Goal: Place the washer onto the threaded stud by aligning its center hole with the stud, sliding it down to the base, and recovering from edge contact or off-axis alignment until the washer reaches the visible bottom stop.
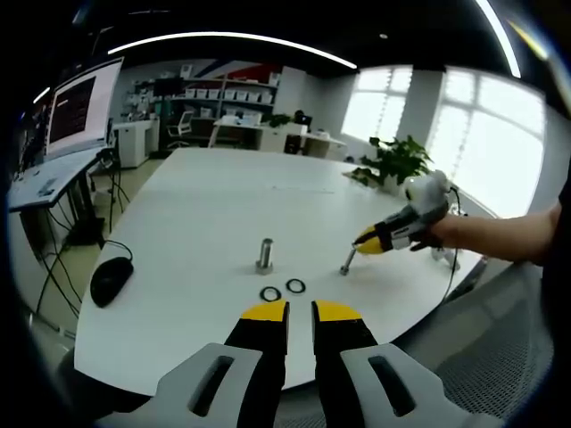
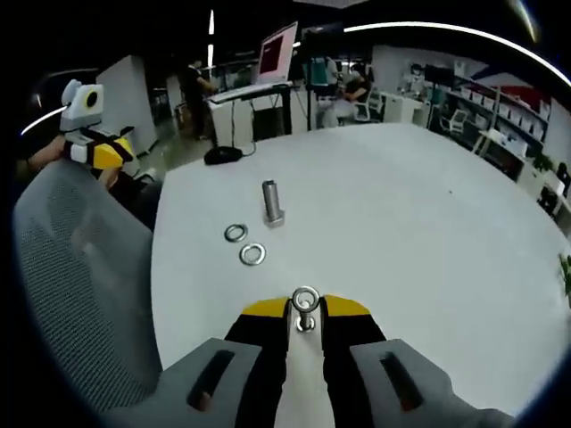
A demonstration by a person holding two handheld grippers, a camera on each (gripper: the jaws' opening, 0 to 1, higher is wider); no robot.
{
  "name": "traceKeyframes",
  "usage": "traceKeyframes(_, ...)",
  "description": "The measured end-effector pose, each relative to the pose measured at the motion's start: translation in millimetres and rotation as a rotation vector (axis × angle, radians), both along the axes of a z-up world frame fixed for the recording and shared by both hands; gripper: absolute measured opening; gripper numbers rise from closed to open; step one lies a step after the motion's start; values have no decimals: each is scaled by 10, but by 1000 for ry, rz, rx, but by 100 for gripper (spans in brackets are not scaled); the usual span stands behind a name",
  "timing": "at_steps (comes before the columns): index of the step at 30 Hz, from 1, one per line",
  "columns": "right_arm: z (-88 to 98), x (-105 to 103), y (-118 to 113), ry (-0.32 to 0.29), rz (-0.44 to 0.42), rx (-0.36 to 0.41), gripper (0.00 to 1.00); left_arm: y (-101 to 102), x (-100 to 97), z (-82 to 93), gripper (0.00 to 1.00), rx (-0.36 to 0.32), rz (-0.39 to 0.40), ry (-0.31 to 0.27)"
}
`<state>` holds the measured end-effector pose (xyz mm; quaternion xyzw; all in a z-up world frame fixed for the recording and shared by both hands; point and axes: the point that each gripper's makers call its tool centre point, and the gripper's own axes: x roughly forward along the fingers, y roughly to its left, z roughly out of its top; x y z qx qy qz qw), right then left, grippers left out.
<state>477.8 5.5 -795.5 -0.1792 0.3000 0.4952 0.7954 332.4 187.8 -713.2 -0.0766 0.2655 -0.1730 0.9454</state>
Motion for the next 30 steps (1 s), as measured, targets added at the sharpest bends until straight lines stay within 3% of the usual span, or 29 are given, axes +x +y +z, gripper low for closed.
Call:
traceKeyframes(10,-43,-16,9,-30,24,-44,15,2,1,0,7,0,1,0)
traceKeyframes(30,-107,-26,-13,-21,28,-62,15,0,6,-8,7,1,1,1)
